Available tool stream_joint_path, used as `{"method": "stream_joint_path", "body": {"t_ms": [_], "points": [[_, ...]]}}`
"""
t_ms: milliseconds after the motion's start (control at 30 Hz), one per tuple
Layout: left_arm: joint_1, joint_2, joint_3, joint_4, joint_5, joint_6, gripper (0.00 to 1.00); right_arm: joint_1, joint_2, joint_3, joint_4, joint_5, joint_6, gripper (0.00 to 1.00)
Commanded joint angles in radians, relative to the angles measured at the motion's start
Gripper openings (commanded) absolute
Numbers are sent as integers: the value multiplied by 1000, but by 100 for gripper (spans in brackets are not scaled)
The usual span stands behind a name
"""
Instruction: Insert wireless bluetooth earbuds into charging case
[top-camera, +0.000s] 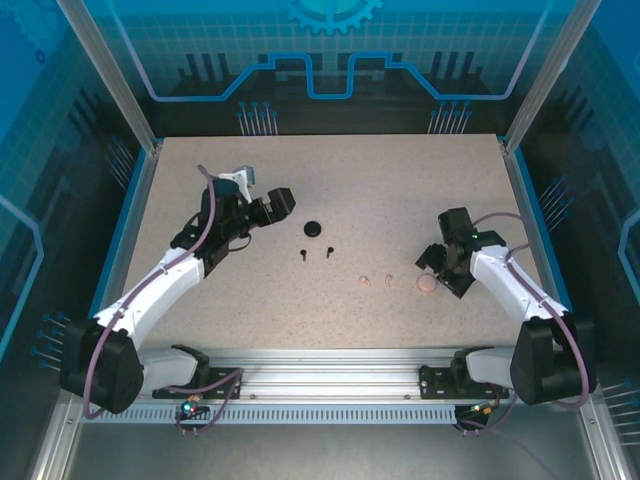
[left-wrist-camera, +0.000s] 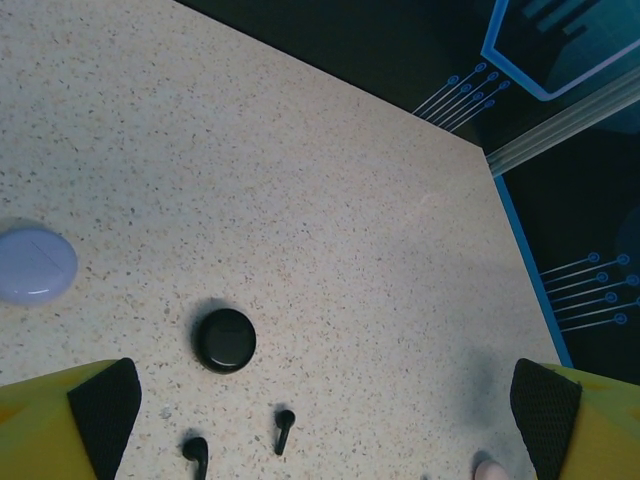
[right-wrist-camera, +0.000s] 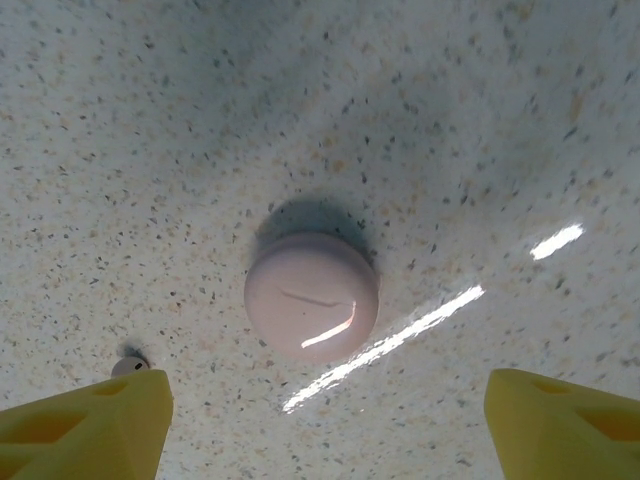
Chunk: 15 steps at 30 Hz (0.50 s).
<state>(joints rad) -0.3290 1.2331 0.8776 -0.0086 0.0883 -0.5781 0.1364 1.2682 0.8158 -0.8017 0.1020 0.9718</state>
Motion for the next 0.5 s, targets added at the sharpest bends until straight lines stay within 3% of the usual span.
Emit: {"method": "stream_joint_path", "body": {"t_ms": [0, 233, 467], "points": [[-56, -2, -11, 57, -53, -8, 99, -12, 27, -13, 18, -37, 160, 83], [-75, 86, 15, 66, 5, -1, 99, 23, 129, 49, 4, -7, 235, 83], [-74, 88, -7, 133, -35, -8, 99, 60, 244, 107, -7, 23, 261, 82]]}}
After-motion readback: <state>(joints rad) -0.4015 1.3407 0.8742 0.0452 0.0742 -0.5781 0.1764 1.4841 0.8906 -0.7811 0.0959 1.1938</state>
